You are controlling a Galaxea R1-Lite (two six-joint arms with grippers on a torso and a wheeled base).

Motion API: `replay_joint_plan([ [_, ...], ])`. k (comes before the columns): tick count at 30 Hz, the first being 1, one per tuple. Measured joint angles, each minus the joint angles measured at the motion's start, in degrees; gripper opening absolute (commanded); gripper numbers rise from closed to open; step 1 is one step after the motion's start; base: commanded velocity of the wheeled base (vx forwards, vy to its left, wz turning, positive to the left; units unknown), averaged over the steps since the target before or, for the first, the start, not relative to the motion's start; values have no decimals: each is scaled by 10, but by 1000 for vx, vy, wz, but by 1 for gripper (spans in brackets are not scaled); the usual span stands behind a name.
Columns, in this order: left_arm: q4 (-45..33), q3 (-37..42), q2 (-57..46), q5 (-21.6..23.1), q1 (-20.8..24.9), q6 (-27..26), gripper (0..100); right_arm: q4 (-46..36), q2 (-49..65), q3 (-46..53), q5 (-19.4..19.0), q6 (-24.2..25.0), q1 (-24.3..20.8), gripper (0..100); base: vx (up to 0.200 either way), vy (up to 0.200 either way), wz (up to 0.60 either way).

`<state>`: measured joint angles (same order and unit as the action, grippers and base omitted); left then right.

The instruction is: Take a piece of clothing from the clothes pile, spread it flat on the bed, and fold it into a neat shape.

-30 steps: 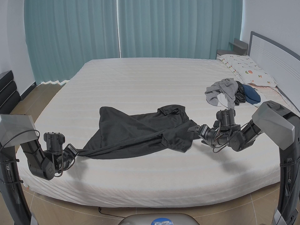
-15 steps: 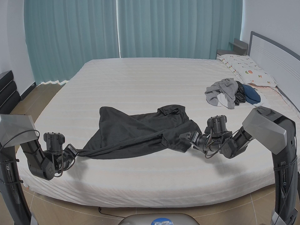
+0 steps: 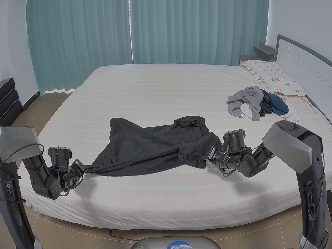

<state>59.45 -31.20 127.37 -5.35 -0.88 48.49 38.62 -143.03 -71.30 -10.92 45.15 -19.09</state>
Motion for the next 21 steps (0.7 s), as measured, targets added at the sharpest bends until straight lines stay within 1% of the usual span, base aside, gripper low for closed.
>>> replay_joint_plan([
  [6,-3,6,-2,0,0,-6,0,0,41,58,-7,0,20,0,0,0,0],
  [11,-6,15,-8,0,0,-26,0,-1,95,126,-26,-2,41,0,0,0,0],
  [17,-15,37,-21,-2,-2,-74,0,-14,175,224,-56,-14,66,0,0,0,0],
  [21,-41,59,-35,-2,-2,-118,0,-39,224,276,-67,-40,87,0,0,0,0],
])
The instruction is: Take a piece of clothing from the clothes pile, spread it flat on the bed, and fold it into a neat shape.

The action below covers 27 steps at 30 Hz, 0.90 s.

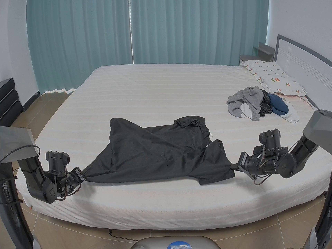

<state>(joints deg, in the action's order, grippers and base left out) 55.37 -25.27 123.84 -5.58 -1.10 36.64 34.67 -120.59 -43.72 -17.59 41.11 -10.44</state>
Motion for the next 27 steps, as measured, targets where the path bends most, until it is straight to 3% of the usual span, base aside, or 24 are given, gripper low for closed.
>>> replay_joint_plan([
  [12,-127,20,-28,0,13,-38,0,-44,68,142,5,-139,35,0,0,0,0],
  [22,-148,27,-30,1,35,-46,0,-72,72,181,5,-175,34,0,0,0,0],
  [23,-148,27,-30,1,35,-46,100,-71,71,182,5,-175,33,100,0,0,0],
  [27,-146,27,-30,2,36,-45,100,-65,58,179,4,-174,30,100,0,0,0],
])
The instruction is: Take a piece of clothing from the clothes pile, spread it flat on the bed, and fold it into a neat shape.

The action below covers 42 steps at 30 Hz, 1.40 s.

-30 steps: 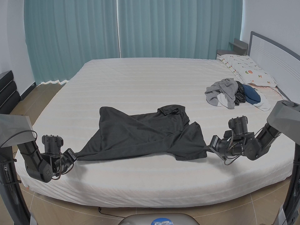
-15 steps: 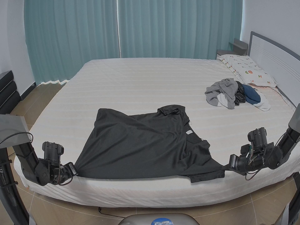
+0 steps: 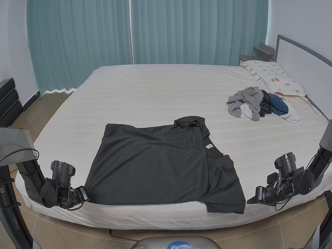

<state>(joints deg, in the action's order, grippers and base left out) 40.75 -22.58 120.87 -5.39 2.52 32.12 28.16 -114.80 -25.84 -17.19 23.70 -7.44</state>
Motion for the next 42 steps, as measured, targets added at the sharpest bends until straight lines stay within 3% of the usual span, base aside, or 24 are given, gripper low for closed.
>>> replay_joint_plan([
  [9,2,-2,-3,4,5,1,100,3,-7,-45,-12,46,3,100,0,0,0],
  [16,4,-8,-31,4,1,3,100,8,-1,-73,-50,121,-13,100,0,0,0],
  [26,3,-25,-54,5,-6,25,100,99,-8,-75,-61,219,-26,100,0,140,0],
  [36,4,-33,-55,10,-10,28,100,104,-15,-73,-60,227,-29,100,0,40,0],
  [42,3,-43,-55,15,-15,61,100,105,-17,-73,-60,229,-30,100,67,0,0],
])
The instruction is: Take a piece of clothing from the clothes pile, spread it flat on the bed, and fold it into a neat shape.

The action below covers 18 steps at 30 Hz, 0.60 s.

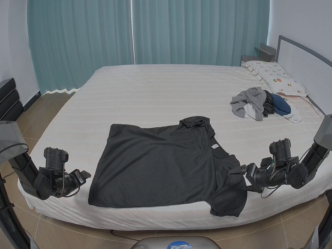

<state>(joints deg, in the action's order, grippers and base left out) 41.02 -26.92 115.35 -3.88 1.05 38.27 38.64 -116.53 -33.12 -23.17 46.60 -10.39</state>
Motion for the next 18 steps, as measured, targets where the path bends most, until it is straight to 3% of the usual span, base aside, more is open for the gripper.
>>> replay_joint_plan([
  [13,-4,-15,5,35,-6,22,100,36,-3,5,4,18,0,100,200,0,0],
  [18,1,-16,8,42,-5,36,100,37,-4,5,4,27,-4,100,0,0,0],
])
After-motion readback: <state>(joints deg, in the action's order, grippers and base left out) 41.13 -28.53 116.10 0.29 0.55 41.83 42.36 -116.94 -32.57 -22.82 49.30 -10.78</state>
